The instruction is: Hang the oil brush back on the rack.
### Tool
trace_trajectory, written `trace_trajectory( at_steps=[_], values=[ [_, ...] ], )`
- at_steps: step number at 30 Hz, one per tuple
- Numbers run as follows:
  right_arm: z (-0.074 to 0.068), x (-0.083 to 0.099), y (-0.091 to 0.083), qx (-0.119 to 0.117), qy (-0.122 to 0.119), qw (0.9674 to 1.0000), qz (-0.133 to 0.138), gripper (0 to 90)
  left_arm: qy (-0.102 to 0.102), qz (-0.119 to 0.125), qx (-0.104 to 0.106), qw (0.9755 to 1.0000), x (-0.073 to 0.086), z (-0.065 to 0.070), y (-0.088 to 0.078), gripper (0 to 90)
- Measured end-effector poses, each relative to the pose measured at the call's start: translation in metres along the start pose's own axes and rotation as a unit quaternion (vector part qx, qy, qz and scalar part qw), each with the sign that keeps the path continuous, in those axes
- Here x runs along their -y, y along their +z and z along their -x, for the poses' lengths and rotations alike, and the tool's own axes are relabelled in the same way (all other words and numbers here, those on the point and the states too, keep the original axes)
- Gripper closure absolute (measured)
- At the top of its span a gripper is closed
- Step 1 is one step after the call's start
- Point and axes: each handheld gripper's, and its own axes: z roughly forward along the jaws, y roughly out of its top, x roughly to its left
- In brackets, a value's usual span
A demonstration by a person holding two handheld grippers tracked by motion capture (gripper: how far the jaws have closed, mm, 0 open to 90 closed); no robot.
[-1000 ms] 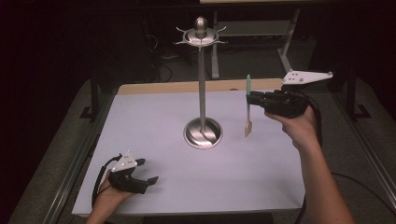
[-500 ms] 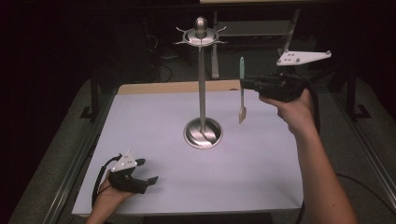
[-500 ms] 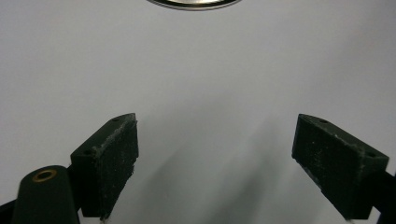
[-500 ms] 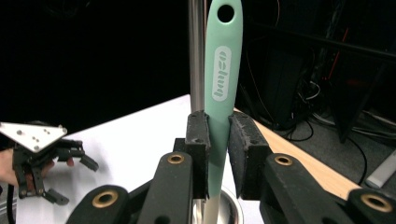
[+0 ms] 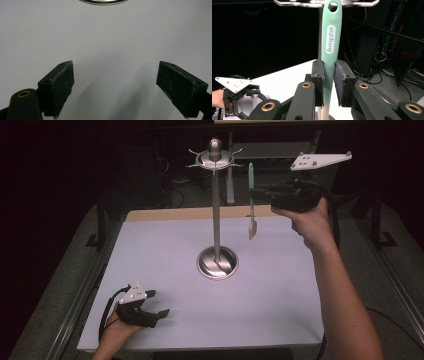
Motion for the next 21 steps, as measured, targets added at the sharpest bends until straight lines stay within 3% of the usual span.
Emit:
trace_trajectory(
  at_steps=[21],
  values=[
    [0.000, -0.007, 0.012, -0.004, -0.004, 0.9999, -0.015, 78.1, 0.000, 0.000, -0.001, 1.0000, 0.000, 0.000, -0.001, 14.2]
  ],
)
